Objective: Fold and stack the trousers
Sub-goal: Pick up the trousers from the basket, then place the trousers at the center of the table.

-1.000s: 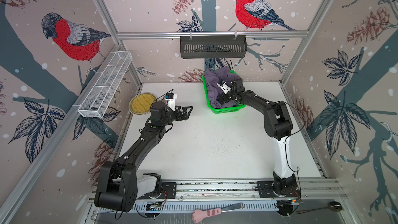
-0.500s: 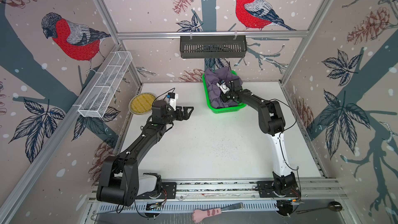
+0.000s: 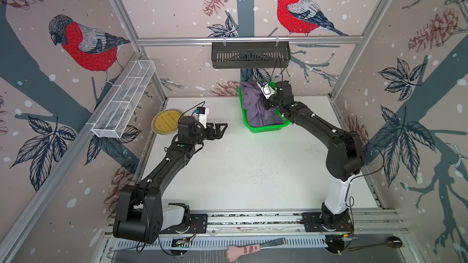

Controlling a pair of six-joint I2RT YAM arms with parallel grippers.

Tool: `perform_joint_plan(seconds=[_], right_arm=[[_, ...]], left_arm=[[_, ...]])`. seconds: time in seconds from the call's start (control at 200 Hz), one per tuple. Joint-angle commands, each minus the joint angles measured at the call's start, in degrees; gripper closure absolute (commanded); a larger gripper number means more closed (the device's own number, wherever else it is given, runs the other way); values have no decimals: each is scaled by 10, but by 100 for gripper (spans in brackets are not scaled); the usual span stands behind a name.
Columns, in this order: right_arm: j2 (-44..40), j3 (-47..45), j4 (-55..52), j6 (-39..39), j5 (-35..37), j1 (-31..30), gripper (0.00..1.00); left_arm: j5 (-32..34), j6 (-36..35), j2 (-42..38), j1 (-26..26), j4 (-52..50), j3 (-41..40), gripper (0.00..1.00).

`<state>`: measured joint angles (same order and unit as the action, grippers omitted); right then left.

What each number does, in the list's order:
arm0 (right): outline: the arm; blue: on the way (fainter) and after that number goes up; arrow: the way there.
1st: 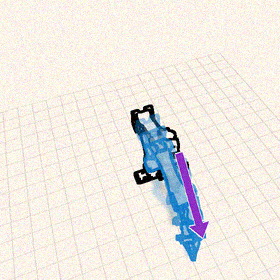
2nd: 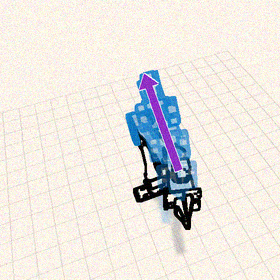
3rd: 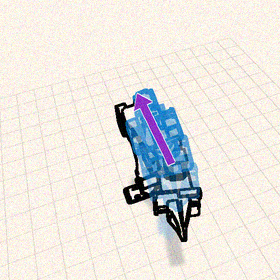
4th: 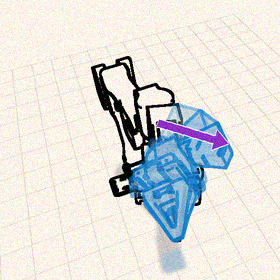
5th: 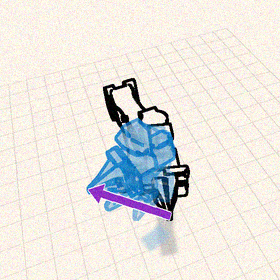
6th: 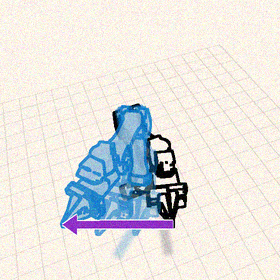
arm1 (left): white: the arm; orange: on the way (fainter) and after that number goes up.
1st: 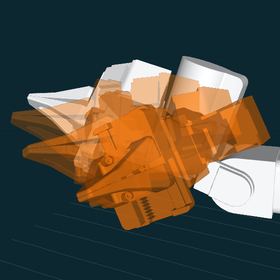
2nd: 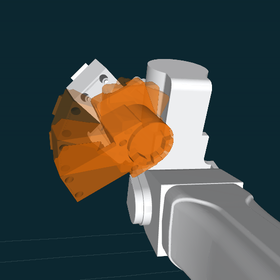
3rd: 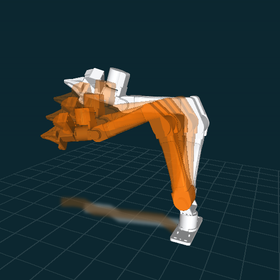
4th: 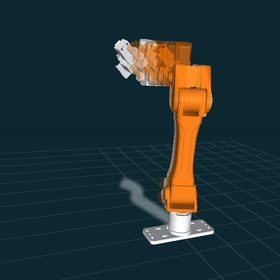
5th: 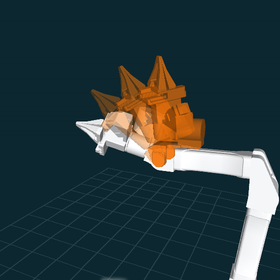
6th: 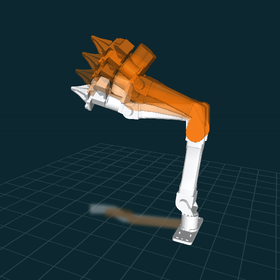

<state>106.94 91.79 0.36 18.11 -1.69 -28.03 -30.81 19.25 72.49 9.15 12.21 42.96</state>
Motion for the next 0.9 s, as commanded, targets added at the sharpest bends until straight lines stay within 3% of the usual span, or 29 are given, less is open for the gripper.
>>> perform_joint_plan(seconds=[0.0, 0.175, 0.34, 0.64, 0.71, 0.81, 0.895], right_arm=[[-57, -13, 113, 40, 52, -16, 97], [-150, -13, 131, 76, 66, -71, 97], [-228, -15, 142, 108, 75, -127, 97], [-304, -22, 90, 111, 80, -245, 97], [-311, -56, 120, 130, 147, -293, 97], [-312, -82, 102, 61, 161, -295, 97], [-322, -167, 139, 2, 160, -307, 97]], left_arm=[[38, 0, -16, -4, -30, 11, 2], [102, 5, -59, -33, -78, 17, 2], [122, -4, -102, -54, -101, 20, 2], [189, -1, -130, -60, -156, 48, 2], [207, -3, -141, -60, -174, 57, 2], [248, -10, -166, -60, -203, 67, 2], [276, -15, -185, -60, -219, 67, 2]])
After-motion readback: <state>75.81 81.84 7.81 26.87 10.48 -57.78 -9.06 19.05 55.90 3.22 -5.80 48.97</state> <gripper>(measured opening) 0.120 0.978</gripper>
